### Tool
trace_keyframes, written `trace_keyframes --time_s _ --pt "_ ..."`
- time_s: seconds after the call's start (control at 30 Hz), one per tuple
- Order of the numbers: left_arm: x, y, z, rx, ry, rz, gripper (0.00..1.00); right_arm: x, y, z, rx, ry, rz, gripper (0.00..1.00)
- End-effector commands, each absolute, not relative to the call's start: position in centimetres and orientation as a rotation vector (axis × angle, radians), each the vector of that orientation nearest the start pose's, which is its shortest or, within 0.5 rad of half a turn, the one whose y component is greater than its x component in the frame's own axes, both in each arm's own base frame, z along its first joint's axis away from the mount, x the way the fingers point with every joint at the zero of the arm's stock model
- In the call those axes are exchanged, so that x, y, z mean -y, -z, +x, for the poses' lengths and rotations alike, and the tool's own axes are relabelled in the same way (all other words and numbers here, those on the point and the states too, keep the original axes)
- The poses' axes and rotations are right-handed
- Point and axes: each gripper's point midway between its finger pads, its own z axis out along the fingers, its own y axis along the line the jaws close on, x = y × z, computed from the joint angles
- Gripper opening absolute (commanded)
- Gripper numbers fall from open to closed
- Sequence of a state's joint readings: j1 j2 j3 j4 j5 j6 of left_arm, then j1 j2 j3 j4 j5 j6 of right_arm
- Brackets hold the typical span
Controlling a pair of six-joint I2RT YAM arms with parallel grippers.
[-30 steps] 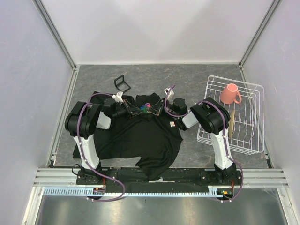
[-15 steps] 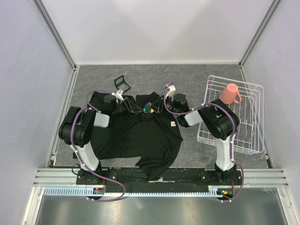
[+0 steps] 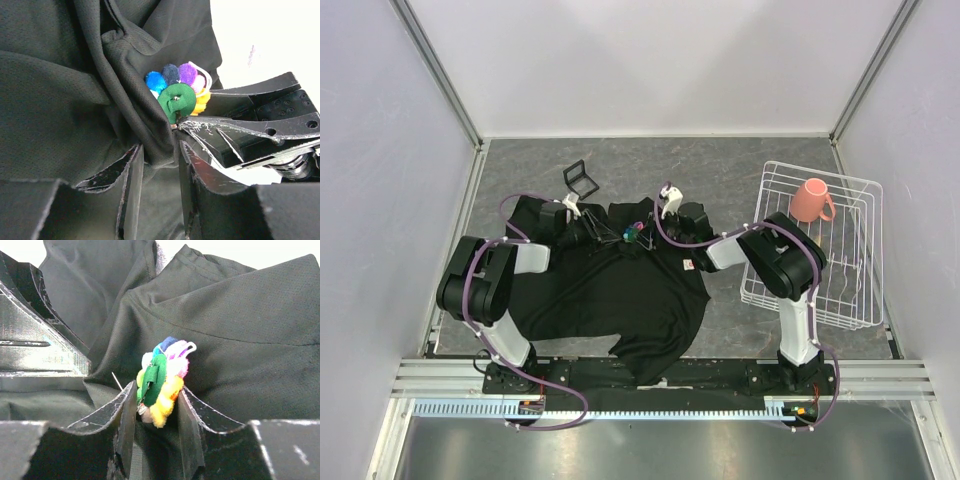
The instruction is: Remove the brooch from the garment
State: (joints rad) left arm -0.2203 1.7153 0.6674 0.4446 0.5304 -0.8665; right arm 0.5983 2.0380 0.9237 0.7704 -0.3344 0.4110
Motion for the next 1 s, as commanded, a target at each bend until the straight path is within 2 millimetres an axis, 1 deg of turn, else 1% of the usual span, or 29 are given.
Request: trace_keyframes --time_s 0.0,0.03,0.07,0.13,0.17,0.2,0.23,0.27,0.3,0.4,0.43,0.47,0.53,0.57,0.6,0.63,0.67,0.7,0.73,0.77,0.8,0.87,0.9,0.97 --pt "19.3 -5.3 35.2 -2.301 1.103 -0.398 0.40 -35.6 -5.1 39.1 -1.937 -0.952 -0.458 0.40" --pt "19.0 -5.1 35.3 -2.307 1.086 -0.413 0.40 -35.5 -5.3 39.3 -1.932 -0.942 -0.460 0.38" --pt "19.0 -5.0 35.3 -2.313 1.078 -0.419 0.39 -35.3 -5.3 39.4 -1.945 -0.915 -0.451 0.32" --pt "18.7 -4.6 35.2 -2.328 1.053 -0.440 0.37 -34.7 -5.3 39.8 -1.953 -0.861 -0.455 0.24" --pt "18.5 -4.3 35.2 -2.336 1.042 -0.453 0.36 -34.4 -4.9 39.8 -1.978 -0.832 -0.455 0.16" --pt "18.4 -4.2 35.1 -2.341 1.038 -0.464 0.35 -33.7 -4.6 40.2 -1.986 -0.772 -0.443 0.12" --pt "18.1 -3.8 35.0 -2.355 1.016 -0.488 0.34 -33.4 -4.4 40.4 -1.995 -0.741 -0.438 0.09" --pt "17.9 -3.6 34.8 -2.360 1.005 -0.507 0.34 -32.9 -4.3 40.3 -2.014 -0.708 -0.436 0.05" --pt "17.7 -3.5 34.9 -2.360 0.996 -0.541 0.33 -32.1 -4.2 40.7 -2.020 -0.648 -0.415 0.04" --pt "16.8 -2.9 34.3 -2.380 0.940 -0.608 0.33 -31.3 -4.4 40.6 -2.020 -0.521 -0.466 0.01" --pt "16.2 -2.5 34.3 -2.381 0.901 -0.634 0.33 -30.4 -4.4 41.0 -2.008 -0.401 -0.488 0.01" --pt "15.9 -2.0 33.8 -2.400 0.877 -0.653 0.33 -29.9 -4.1 40.8 -2.025 -0.347 -0.509 0.01" --pt "15.4 -1.7 33.7 -2.402 0.862 -0.678 0.36 -29.1 -4.0 40.6 -2.018 -0.254 -0.533 0.00" --pt "15.2 -1.3 33.1 -2.411 0.858 -0.690 0.38 -28.9 -4.6 40.6 -1.998 -0.240 -0.538 0.01" --pt "15.1 -1.5 33.3 -2.383 0.870 -0.690 0.40 -28.5 -4.2 40.3 -2.001 -0.225 -0.537 0.02" --pt "15.1 -1.3 33.1 -2.381 0.869 -0.697 0.40 -28.5 -4.3 40.1 -1.994 -0.222 -0.539 0.02" --pt "14.9 -1.0 32.9 -2.391 0.860 -0.713 0.40 -28.3 -5.0 40.3 -1.970 -0.204 -0.523 0.03" --pt "14.7 -0.7 32.7 -2.404 0.863 -0.741 0.38 -28.1 -5.0 40.1 -1.968 -0.185 -0.524 0.03" --pt "14.7 -0.5 32.4 -2.413 0.872 -0.760 0.37 -28.4 -5.2 39.8 -1.955 -0.170 -0.535 0.05" --pt "14.7 -0.3 32.1 -2.419 0.874 -0.787 0.36 -28.0 -5.8 40.0 -1.936 -0.125 -0.502 0.06" --pt "14.7 -0.1 31.9 -2.424 0.877 -0.822 0.36 -27.7 -5.9 39.8 -1.919 -0.080 -0.532 0.06" --pt "14.6 0.0 31.5 -2.432 0.875 -0.845 0.35 -27.9 -6.5 39.4 -1.877 -0.027 -0.532 0.07" --pt "14.6 0.1 31.4 -2.432 0.875 -0.864 0.35 -26.8 -6.6 39.5 -1.863 0.062 -0.517 0.07" --pt "14.5 0.1 31.2 -2.435 0.875 -0.873 0.35 -26.5 -6.6 39.2 -1.849 0.130 -0.509 0.07"
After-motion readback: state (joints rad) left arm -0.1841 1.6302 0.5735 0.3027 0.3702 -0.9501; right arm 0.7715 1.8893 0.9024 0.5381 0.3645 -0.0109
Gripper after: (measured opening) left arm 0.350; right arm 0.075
